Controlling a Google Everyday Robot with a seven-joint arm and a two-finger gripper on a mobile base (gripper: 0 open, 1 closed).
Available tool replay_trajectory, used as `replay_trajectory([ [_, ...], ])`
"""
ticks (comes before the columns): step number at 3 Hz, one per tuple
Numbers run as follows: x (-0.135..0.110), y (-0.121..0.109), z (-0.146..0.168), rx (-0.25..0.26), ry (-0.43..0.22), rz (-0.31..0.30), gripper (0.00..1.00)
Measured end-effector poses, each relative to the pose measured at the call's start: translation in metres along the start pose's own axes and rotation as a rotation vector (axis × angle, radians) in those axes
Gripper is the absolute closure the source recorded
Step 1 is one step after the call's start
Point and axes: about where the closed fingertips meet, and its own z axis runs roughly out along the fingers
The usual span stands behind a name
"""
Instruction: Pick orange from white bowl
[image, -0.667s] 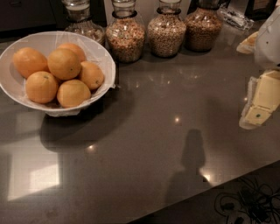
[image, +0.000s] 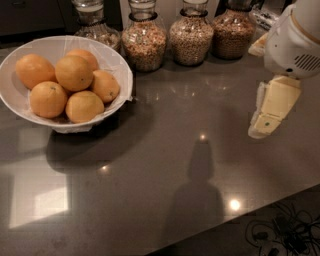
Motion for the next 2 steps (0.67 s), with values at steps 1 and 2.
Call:
replay_trajectory([
  [1, -0.073, -0.028, 0.022, 0.022, -0.059, -0.121, 0.00],
  [2, -0.132, -0.047, 0.024, 0.036, -0.127, -0.204, 0.00],
])
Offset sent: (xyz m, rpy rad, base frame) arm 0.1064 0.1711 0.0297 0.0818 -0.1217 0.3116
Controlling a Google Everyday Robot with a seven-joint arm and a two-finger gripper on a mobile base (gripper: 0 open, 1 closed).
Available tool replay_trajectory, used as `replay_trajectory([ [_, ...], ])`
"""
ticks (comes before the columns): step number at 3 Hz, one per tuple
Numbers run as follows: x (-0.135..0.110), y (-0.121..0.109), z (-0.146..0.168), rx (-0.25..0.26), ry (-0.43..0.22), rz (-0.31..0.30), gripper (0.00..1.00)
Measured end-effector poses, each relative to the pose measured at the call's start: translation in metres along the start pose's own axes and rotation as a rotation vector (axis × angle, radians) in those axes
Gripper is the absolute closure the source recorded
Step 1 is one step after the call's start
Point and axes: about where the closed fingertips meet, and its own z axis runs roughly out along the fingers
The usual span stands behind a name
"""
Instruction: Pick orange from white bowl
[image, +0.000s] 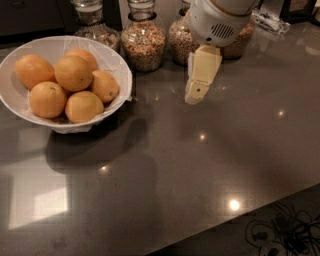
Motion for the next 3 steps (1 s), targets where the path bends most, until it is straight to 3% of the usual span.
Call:
replay_trajectory([
  [2, -0.014, -0.007, 0.008, 0.026, -0.020, -0.030, 0.00],
  [3, -0.052, -0.024, 0.020, 0.042, -0.121, -0.080, 0.00],
])
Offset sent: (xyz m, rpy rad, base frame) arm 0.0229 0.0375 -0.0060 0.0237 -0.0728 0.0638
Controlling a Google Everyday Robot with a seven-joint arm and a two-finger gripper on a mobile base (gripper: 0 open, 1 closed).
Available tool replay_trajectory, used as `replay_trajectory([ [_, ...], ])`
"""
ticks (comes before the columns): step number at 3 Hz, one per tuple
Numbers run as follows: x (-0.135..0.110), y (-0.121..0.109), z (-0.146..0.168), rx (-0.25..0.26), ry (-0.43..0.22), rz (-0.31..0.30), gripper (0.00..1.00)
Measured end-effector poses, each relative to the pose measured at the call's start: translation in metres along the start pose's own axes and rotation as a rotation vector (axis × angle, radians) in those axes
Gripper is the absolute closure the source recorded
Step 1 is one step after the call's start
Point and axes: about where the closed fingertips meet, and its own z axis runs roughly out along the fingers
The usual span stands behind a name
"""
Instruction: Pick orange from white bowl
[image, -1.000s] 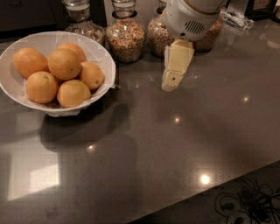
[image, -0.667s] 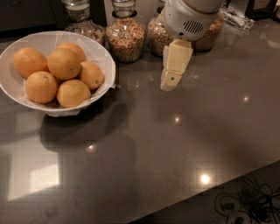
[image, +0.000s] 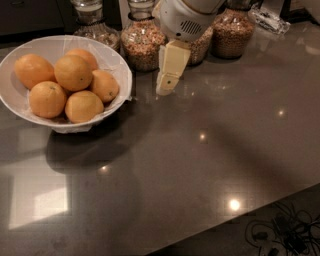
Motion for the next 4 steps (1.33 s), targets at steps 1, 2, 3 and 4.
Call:
replay_trajectory([
  [1, -0.048, -0.009, 0.018, -0.037, -0.120, -0.071, 0.00],
  [2, -0.087, -0.003, 0.038, -0.126, -0.220, -0.106, 0.00],
  [3, -0.111, 0.002, 0.050, -0.188, -0.263, -0.129, 0.00],
  [4, -0.111, 0.002, 0.050, -0.188, -0.263, -0.129, 0.00],
])
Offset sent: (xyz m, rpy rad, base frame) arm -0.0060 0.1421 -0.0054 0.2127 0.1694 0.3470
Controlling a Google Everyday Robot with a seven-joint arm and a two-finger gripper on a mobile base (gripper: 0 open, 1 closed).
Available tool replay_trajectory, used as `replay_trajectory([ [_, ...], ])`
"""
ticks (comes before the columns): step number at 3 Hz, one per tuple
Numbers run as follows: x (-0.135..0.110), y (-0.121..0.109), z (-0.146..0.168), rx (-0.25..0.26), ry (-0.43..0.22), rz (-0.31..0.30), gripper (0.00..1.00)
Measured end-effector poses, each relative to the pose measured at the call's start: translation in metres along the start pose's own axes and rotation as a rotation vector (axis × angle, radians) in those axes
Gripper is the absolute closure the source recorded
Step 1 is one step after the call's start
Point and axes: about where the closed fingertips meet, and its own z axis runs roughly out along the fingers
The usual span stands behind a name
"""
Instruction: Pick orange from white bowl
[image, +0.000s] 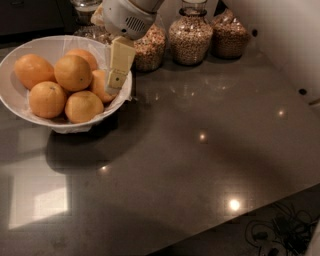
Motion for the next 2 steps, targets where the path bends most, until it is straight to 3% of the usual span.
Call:
replay_trajectory([
  [2, -0.013, -0.028, 0.048, -0.018, -0.141, -0.033, 0.00],
])
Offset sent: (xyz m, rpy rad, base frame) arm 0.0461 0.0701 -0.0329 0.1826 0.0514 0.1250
